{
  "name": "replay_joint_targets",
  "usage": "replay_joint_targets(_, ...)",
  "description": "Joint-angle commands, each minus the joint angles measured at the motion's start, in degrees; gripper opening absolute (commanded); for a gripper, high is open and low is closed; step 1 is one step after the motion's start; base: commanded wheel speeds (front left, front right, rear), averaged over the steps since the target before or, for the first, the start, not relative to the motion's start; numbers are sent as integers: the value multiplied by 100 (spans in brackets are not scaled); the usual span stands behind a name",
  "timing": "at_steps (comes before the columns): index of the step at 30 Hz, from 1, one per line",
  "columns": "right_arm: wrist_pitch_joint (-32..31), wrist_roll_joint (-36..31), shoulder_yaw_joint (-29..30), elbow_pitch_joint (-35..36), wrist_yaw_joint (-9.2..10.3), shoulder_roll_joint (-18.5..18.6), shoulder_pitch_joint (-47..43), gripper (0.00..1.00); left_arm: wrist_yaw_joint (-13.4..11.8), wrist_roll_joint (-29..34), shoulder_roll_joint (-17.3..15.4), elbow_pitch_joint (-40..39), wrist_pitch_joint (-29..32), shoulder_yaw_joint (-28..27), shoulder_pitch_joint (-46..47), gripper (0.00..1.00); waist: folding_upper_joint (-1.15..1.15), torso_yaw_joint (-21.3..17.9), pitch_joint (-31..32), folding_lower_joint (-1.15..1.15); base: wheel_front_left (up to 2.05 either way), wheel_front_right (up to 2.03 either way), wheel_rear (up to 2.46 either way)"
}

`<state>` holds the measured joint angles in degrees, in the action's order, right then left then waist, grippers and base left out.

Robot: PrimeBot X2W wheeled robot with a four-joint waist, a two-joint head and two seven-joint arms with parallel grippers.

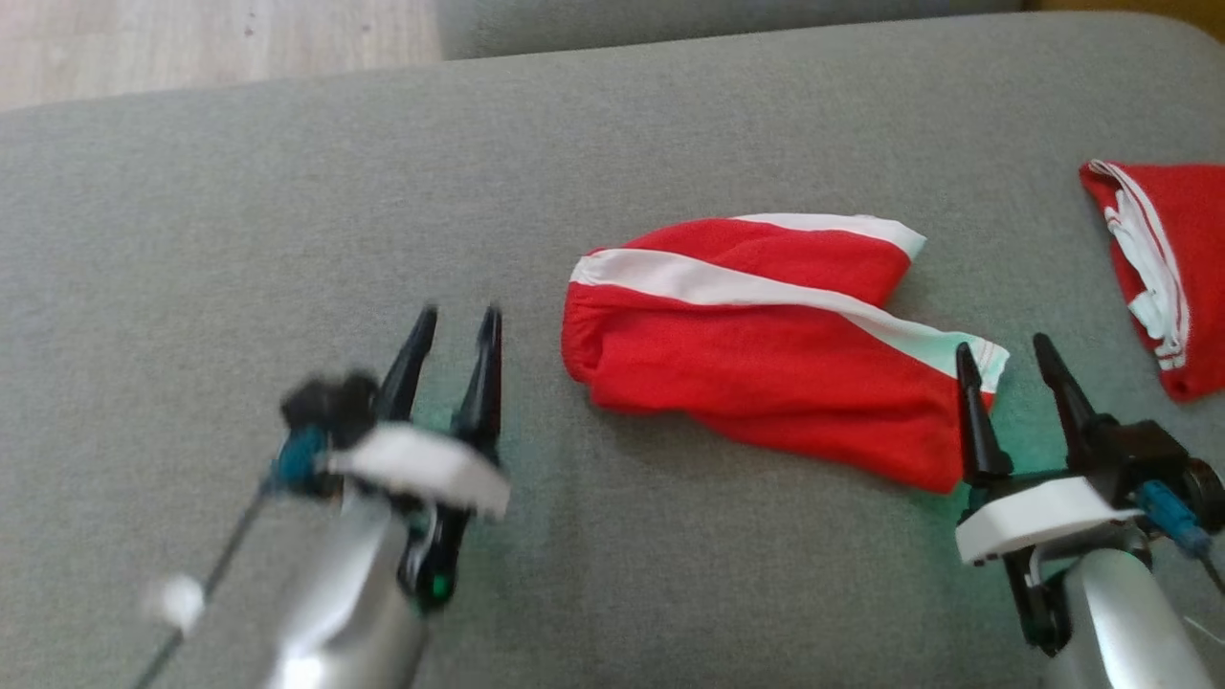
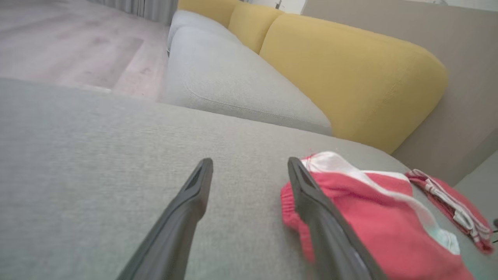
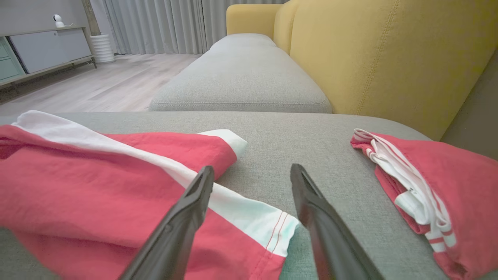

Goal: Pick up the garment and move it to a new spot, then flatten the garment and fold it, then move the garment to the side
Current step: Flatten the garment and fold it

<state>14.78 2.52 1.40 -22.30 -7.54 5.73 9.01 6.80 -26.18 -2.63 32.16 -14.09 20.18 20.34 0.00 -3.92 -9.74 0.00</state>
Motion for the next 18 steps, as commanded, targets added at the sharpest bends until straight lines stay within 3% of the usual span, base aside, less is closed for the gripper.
replay_joint_targets(1, 22, 31, -216, 184, 5, -30, 241, 100, 58, -764, -25, 154, 276, 161, 771, 100, 0, -83, -79, 0, 0, 0, 0)
replay_joint_targets(3, 22, 62, -252, 155, 5, -45, 268, 100, 65, -1554, -25, 271, 766, 624, 1266, 100, 0, -138, -140, 0, 0, 0, 0)
replay_joint_targets(8, 22, 78, -248, 138, 5, -63, 276, 100, 67, -2473, -49, 373, 1459, 1127, 1738, 100, 0, -197, -213, 0, 0, 0, 0)
replay_joint_targets(18, 22, 111, -282, 109, 5, -114, 306, 100, 68, -3259, -242, 767, 1644, 1600, 2062, 100, 0, -278, -283, 0, 0, 0, 0)
